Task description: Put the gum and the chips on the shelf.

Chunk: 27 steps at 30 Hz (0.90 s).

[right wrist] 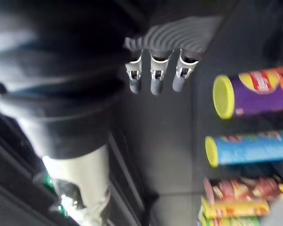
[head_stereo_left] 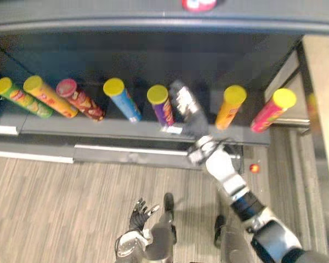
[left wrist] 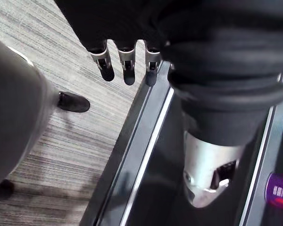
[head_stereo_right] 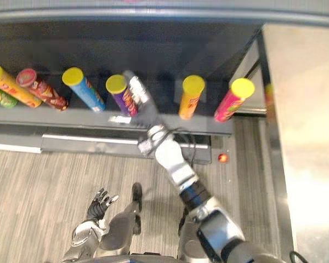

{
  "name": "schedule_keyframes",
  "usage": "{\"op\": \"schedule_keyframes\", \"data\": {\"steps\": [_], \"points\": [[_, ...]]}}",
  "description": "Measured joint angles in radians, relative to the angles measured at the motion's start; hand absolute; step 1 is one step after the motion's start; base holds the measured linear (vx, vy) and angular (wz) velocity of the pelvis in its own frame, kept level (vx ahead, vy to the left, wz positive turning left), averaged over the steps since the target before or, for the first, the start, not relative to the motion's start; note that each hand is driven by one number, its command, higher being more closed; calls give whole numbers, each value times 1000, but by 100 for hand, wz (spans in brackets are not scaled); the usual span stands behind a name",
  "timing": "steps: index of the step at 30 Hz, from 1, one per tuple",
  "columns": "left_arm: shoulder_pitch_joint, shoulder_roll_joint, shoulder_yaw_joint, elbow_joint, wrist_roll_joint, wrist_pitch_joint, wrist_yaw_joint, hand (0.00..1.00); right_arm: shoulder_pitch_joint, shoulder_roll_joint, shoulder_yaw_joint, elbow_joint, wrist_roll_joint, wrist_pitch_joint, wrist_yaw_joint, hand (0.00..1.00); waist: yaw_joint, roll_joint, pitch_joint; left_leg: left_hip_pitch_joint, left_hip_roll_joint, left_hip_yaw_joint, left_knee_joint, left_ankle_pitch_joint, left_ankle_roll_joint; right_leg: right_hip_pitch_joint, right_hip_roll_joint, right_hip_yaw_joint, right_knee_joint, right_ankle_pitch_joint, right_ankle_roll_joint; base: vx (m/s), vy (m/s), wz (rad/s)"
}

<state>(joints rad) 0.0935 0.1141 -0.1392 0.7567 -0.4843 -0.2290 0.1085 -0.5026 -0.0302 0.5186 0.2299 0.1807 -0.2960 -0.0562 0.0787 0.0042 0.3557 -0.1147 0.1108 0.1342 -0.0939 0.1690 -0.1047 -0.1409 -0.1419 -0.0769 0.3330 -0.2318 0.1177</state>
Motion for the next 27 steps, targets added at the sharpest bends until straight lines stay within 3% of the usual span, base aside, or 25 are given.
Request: {"op": "schedule_keyframes", "data": {"steps": [6, 12, 19, 23, 27], "points": [[-2, 2, 69, 110, 35, 36, 37, 0, 193, -27, 93, 0, 75, 58, 122, 0, -27, -20, -72, 43, 6, 22, -1, -11, 7, 72, 9, 18, -86, 35, 7, 58, 17, -11], [18, 2, 80, 189, 59, 48, 40, 0, 334, -54, 67, 19, 115, 77, 160, 0, -48, -18, -135, 73, 11, 48, -2, -22, 11, 110, 16, 43, -138, 58, 9, 23, 9, -15], [25, 1, 88, 203, 75, 67, -1, 0, 517, -93, -43, 126, 102, 91, 168, 0, -50, -18, -173, 99, 17, 76, -8, -40, 3, 132, 25, 73, -162, 67, 10, -2, 3, -10], [28, -3, 109, 226, 75, 67, -1, 0, 596, -110, -149, 284, 52, 123, 164, 0, -64, -19, -192, 104, 16, 86, -8, -46, 4, 138, 33, 83, -174, 71, 8, 28, -5, -6], [32, -8, 145, 242, 75, 83, -1, 0, 641, -106, -275, 457, -19, 123, 131, 0, -81, -19, -196, 132, 14, 100, -9, -59, 0, 164, 33, 90, -188, 72, 7, 54, -1, -10]]}}
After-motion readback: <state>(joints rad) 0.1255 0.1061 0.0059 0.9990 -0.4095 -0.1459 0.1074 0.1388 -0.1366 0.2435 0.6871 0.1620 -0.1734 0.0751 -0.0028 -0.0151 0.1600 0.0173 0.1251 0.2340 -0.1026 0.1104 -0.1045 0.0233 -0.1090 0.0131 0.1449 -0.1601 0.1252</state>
